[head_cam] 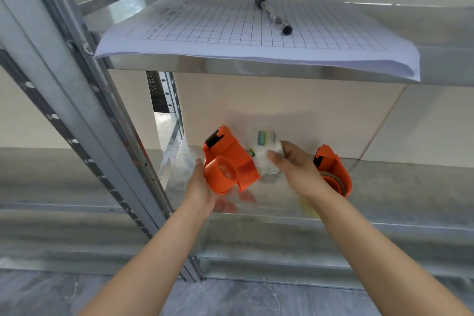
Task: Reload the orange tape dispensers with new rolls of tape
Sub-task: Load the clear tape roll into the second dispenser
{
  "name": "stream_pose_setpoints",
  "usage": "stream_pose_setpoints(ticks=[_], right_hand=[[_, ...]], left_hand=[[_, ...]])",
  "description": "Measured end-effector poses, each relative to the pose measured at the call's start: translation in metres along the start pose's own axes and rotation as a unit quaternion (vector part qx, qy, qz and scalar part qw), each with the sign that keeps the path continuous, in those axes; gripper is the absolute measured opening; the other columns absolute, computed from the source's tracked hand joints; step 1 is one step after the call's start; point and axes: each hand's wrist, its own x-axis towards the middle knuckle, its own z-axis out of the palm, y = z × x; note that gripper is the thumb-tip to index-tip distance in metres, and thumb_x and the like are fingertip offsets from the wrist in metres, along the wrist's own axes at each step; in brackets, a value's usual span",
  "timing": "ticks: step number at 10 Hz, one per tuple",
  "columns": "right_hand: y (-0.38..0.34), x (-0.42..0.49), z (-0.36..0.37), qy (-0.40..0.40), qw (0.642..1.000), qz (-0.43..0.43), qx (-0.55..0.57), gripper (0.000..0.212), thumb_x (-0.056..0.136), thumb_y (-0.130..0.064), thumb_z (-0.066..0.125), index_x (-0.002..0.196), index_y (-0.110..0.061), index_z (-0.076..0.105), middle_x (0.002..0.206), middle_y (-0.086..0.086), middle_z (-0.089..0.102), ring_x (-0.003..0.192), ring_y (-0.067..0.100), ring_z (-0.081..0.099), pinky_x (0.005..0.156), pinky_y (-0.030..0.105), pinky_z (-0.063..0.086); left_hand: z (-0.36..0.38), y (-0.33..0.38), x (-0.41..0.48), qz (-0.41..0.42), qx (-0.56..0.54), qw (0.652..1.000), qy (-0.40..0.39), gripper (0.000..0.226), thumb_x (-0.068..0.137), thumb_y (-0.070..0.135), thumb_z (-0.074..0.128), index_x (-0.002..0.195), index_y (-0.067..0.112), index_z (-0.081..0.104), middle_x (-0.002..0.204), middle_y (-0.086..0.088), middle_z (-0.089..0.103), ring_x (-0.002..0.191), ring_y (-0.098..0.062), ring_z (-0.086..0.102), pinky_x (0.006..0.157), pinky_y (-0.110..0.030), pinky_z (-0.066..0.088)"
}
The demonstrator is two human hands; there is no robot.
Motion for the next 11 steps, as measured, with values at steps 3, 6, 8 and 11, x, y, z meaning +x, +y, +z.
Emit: stream_pose_setpoints(ticks=[3, 6, 8, 11], right_hand=[[0.0, -0.011, 0.021, -0.149, 0.964, -0.137, -0.17, 0.031, 0.076, 0.005, 0.069, 0.092, -0.016, 0.055, 0.105, -0.012, 0.048, 0.095, -0.006, 0.045, 0.084, 0.006, 0.033], [-0.007, -0.008, 0.021, -0.212, 0.885, -0.227, -0.347, 0.018, 0.07, 0.009, 0.06, 0.082, -0.004, 0.063, 0.134, 0.016, 0.039, 0.127, 0.024, 0.036, 0.098, 0.019, 0.025], [0.001, -0.007, 0.025, -0.19, 0.842, -0.242, -0.444, 0.039, 0.084, 0.003, 0.045, 0.114, -0.014, 0.063, 0.134, 0.013, 0.045, 0.124, 0.029, 0.036, 0.097, 0.029, 0.024], [0.018, 0.0, 0.018, -0.13, 0.776, -0.321, -0.527, 0.023, 0.078, -0.005, 0.062, 0.1, -0.011, 0.06, 0.12, 0.013, 0.056, 0.115, 0.029, 0.046, 0.084, 0.04, 0.051]], left_hand=[[0.006, 0.012, -0.019, 0.121, 0.106, 0.974, -0.159, 0.06, 0.089, 0.059, 0.032, 0.111, 0.018, 0.07, 0.113, -0.011, 0.072, 0.105, -0.021, 0.068, 0.085, -0.033, 0.055], [-0.002, 0.017, -0.03, 0.135, 0.17, 0.953, -0.21, 0.043, 0.08, 0.055, 0.051, 0.1, 0.027, 0.075, 0.101, -0.001, 0.076, 0.094, -0.012, 0.072, 0.074, -0.023, 0.057], [-0.008, 0.03, -0.029, 0.086, 0.201, 0.954, -0.204, 0.038, 0.075, 0.054, 0.058, 0.095, 0.027, 0.077, 0.098, -0.003, 0.076, 0.089, -0.016, 0.073, 0.07, -0.029, 0.059], [0.001, 0.018, -0.04, 0.129, 0.236, 0.956, -0.118, 0.023, 0.077, 0.007, 0.07, 0.1, 0.01, 0.066, 0.081, -0.005, 0.074, 0.072, -0.017, 0.07, 0.062, -0.025, 0.055]])
